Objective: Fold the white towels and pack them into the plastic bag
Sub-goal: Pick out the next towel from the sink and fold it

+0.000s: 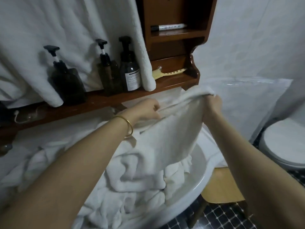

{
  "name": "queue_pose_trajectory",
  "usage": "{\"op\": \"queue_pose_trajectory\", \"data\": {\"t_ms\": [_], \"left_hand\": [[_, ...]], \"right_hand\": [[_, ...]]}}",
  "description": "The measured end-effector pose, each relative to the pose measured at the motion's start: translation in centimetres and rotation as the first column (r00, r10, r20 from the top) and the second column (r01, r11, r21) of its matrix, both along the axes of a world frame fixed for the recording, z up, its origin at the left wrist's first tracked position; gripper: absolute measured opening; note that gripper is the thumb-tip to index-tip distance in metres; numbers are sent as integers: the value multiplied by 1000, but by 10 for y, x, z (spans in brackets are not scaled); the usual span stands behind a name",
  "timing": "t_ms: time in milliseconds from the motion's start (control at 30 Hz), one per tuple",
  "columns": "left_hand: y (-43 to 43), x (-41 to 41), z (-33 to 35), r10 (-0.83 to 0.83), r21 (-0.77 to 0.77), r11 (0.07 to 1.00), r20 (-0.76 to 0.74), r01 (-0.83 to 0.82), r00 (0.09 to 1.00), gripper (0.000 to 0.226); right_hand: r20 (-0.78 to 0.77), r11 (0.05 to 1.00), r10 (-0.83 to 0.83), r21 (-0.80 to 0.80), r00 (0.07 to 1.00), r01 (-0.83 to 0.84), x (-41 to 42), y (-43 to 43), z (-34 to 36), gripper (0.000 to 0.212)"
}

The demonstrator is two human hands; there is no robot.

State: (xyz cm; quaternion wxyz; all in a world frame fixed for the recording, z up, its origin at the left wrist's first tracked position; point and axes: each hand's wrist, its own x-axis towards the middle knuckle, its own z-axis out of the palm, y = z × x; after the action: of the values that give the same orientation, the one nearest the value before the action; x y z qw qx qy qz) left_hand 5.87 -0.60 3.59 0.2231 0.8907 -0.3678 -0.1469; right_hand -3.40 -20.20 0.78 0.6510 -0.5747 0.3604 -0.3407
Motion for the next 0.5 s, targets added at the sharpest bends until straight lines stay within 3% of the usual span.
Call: {"op": "queue_pose_trajectory", "data": {"t_ms": [67, 133, 200, 233, 300, 367, 433, 500], "left_hand": [[-12, -1, -1, 16, -15, 1000, 46, -15, 999, 9], [-26, -1, 3, 38, 2, 999, 132, -39, 991, 16], [-40, -2, 4, 4, -52, 999, 54, -1, 999, 19], [-45, -5, 3, -48, -82, 996, -63, 43, 997, 26], [-52, -17, -4, -156, -78, 987, -270, 140, 950, 69], [-59, -29, -23, -215, -29, 976, -270, 215, 939, 95], [-72, -39, -40, -213, -11, 977, -123, 213, 969, 82], [-90, -43, -45, -175, -35, 984, 22, 176, 984, 42]], "right_hand": [[110, 988, -154, 26, 982, 152, -10, -24, 27, 14], [234, 958, -286, 53, 929, 282, -22, -43, 48, 15], [253, 926, -373, 45, 893, 374, -33, -53, 56, 13], [248, 913, -405, 50, 880, 406, -37, -56, 58, 11], [290, 888, -460, 119, 839, 445, -46, -64, 65, 10], [402, 877, -480, 204, 780, 435, -56, -73, 82, 9], [513, 858, -511, 265, 689, 440, -64, -82, 100, 14], [525, 844, -530, 251, 666, 474, -70, -88, 108, 17]]}}
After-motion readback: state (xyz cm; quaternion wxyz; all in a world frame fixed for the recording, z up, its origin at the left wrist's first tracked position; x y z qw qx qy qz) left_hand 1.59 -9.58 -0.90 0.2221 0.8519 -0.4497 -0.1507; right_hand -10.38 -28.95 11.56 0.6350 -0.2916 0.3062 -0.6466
